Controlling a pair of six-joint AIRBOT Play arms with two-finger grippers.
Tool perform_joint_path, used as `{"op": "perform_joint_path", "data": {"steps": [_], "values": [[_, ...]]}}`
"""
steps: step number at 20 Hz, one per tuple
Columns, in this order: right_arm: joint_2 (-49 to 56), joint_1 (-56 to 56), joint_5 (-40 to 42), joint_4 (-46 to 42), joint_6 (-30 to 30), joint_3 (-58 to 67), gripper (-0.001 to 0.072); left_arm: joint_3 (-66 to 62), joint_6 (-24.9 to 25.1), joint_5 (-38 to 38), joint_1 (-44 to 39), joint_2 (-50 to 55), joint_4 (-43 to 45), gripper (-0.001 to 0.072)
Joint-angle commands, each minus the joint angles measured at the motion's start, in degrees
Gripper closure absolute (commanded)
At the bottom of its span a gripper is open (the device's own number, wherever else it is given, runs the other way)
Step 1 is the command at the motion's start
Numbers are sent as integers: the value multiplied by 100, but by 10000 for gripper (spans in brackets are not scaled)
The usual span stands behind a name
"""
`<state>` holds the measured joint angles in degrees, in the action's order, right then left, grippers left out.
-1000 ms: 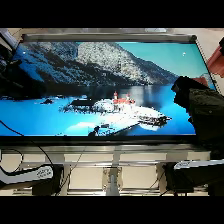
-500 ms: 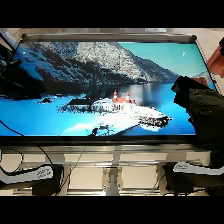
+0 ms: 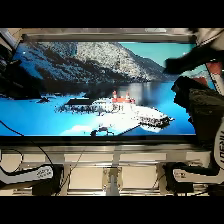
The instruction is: Fold the clothes and pants, and hang the long-sleeved shirts on hangers.
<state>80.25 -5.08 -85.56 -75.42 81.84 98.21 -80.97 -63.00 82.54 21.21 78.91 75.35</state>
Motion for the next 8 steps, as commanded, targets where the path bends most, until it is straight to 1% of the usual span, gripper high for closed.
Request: {"op": "perform_joint_path", "data": {"steps": [1, 5, 8], "values": [[0, -1071, 476, -452, -13, -1152, 696, 2, 0, -2, -2, 4, 0, 126], [87, -1401, 555, -431, 192, -2118, 695, 2, 0, -2, -2, 4, 0, 126], [87, -1412, 560, -404, 479, -2570, 696, 2, 2, -2, -2, 4, 0, 126]]}}
